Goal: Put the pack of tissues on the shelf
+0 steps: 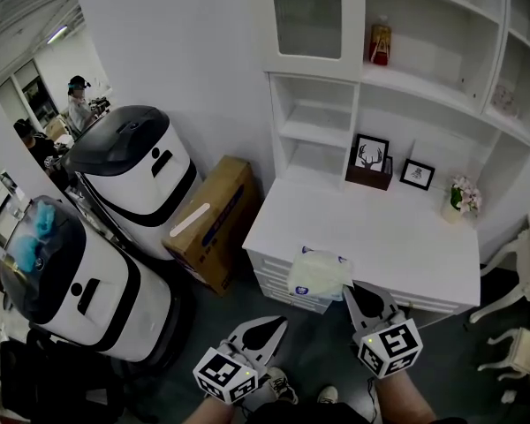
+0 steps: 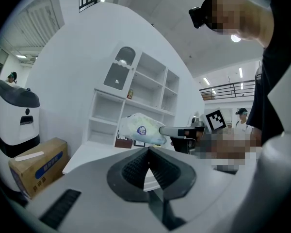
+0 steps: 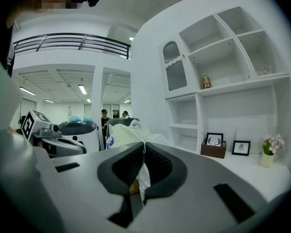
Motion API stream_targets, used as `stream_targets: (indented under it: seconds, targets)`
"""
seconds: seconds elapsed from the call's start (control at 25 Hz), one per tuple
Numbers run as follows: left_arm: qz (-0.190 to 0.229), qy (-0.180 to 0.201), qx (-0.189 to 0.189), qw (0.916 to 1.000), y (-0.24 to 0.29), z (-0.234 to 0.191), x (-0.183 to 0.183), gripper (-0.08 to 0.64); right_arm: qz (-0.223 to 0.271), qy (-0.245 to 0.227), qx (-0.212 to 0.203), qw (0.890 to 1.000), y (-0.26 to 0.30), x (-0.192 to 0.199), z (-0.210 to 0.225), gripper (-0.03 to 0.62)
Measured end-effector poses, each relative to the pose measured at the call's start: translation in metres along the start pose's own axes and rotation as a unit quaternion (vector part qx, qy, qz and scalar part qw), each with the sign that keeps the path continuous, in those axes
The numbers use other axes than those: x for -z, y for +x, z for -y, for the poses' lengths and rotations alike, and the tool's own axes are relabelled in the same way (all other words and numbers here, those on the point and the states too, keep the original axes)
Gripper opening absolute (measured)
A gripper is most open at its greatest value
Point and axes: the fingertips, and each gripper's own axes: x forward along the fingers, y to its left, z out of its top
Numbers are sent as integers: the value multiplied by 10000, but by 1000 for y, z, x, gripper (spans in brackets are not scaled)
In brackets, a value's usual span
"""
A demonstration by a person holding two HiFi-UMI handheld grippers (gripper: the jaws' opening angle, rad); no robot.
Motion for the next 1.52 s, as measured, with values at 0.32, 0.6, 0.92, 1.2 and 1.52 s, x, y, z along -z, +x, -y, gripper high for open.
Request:
stream_targets:
  seconds: [0.32, 0.6, 0.92, 1.2, 1.52]
  targets:
    - [4, -23, 109, 9999, -4, -32, -5, 5, -6, -23, 121, 9999, 29, -4, -9, 6]
    - [26, -6, 197, 9998, -3, -58, -11, 5, 12, -55, 213, 9998, 54, -8, -11, 7]
    - [-34, 36, 310, 9995, -5, -79, -13, 5, 0, -23, 338, 9994, 72, -7, -14, 6]
    - [-89, 21, 396, 9992, -2, -89, -10, 5, -31, -61, 373, 9993, 82, -7, -16, 6]
    - [-87, -11, 380, 9992, 12, -100, -15, 5, -68, -89, 361, 9993, 98, -11, -2, 6]
